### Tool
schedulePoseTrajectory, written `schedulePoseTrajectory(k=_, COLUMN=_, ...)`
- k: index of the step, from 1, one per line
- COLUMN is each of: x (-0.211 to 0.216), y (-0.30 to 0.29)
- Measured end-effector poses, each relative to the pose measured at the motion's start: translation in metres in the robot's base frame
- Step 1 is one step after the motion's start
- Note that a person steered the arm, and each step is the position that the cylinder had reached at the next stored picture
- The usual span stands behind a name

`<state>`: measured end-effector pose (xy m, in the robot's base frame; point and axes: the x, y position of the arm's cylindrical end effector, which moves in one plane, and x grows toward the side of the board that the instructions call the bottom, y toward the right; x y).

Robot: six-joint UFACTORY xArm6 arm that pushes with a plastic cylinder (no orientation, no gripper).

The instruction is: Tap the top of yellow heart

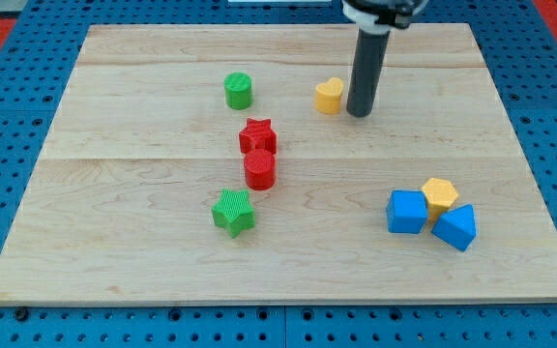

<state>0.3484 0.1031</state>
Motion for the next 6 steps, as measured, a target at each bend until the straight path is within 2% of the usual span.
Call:
schedulePoseTrajectory(k=1, x=-0.043, y=0.019)
schedulePoseTrajectory(k=4, x=-0.032, y=-0.08)
schedulePoseTrajectory(k=5, x=-0.042, y=-0.029)
schedulePoseTrajectory(k=6, x=-0.048, y=0.052)
